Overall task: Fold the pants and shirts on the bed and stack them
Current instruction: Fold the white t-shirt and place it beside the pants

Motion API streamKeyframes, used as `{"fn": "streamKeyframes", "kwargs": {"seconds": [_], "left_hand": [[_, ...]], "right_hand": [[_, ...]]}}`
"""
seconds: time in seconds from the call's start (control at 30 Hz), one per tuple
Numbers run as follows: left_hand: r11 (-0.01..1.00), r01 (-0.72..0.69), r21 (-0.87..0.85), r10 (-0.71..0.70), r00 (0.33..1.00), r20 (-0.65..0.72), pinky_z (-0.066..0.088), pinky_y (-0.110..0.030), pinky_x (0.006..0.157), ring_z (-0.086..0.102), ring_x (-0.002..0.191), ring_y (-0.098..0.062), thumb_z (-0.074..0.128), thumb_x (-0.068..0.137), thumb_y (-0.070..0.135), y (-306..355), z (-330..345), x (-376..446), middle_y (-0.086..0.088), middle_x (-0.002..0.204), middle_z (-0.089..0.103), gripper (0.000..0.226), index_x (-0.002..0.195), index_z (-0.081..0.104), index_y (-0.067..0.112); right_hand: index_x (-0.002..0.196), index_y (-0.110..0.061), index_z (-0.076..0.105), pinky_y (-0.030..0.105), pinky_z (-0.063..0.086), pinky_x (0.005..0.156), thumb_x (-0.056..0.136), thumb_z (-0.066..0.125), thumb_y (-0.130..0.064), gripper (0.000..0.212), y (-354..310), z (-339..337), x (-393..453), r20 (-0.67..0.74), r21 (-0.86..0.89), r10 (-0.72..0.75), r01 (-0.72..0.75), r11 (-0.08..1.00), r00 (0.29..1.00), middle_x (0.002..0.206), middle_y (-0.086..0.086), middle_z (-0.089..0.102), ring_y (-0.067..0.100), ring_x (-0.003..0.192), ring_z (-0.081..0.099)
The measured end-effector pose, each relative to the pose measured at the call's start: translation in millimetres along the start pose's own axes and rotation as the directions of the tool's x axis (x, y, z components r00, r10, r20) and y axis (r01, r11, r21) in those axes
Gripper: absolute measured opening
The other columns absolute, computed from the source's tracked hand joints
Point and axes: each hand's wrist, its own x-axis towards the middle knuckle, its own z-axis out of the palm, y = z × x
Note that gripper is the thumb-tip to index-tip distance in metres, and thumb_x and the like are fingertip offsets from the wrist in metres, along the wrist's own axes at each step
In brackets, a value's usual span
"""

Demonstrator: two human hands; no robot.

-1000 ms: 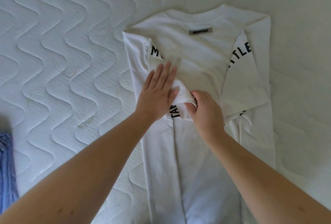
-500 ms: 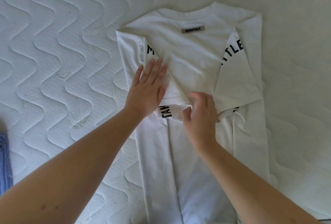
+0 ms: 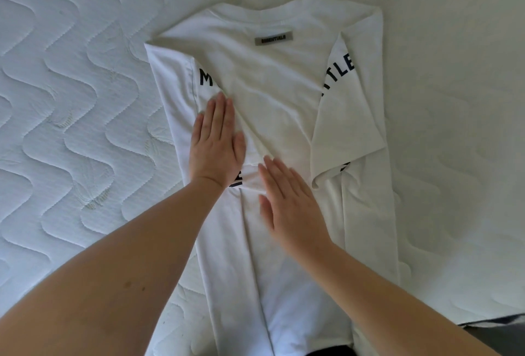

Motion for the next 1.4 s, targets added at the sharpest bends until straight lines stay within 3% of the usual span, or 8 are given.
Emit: {"fn": "streamKeyframes", "kwargs": {"seconds": [0.13,0.23,0.5,0.9,1.4], "left_hand": [[1.000,0.004,0.011,-0.004,1.000,0.003,0.007,-0.039,0.124,0.009,0.153,-0.020,0.022,0.099,0.037,0,1,0,-0.009,0.165,0.012,0.066,0.157,0.014,0.007],[1.000,-0.001,0.022,0.001,1.000,0.005,0.007,-0.039,0.124,0.009,0.153,-0.020,0.024,0.098,0.039,-1,2,1,-0.009,0.165,0.012,0.068,0.157,0.014,0.007],[1.000,-0.001,0.031,0.000,1.000,0.013,0.004,-0.040,0.124,-0.002,0.153,-0.016,0.022,0.097,0.042,-5,11,3,-0.006,0.166,0.002,0.071,0.158,0.006,0.009],[0.999,-0.009,0.053,0.008,1.000,0.027,0.001,-0.040,0.124,-0.001,0.153,-0.019,0.024,0.096,0.042,-7,14,5,-0.008,0.165,0.002,0.072,0.156,0.008,0.005],[1.000,-0.022,0.021,0.021,0.996,0.087,0.003,-0.041,0.124,0.001,0.153,-0.020,0.026,0.094,0.044,-6,12,7,-0.008,0.165,0.003,0.074,0.157,0.006,0.009]], "right_hand": [[0.148,-0.005,0.039,0.039,0.022,0.120,0.100,0.043,-0.027,0.053,41,-24,40,-0.120,-0.094,0.105,-0.117,0.989,0.987,0.157,0.012,0.032,0.025,0.147,0.028],[0.152,-0.006,0.031,0.040,0.018,0.122,0.102,0.043,-0.033,0.058,72,-30,75,-0.124,-0.174,0.199,-0.219,0.960,0.972,0.161,0.013,0.022,0.027,0.149,0.020],[0.156,-0.008,0.008,0.035,0.002,0.124,0.103,0.026,-0.049,0.070,139,-28,165,-0.044,-0.304,0.211,-0.214,0.928,0.976,0.165,0.009,0.005,0.021,0.152,0.004],[0.155,-0.004,0.019,0.037,0.007,0.124,0.097,0.031,-0.046,0.072,147,-8,174,-0.087,-0.345,0.193,-0.211,0.914,0.977,0.163,0.013,0.014,0.024,0.151,0.011],[0.155,-0.004,0.016,0.040,0.006,0.123,0.094,0.031,-0.043,0.074,150,-1,176,-0.125,-0.349,0.184,-0.217,0.912,0.975,0.163,0.014,0.012,0.025,0.151,0.009]]}}
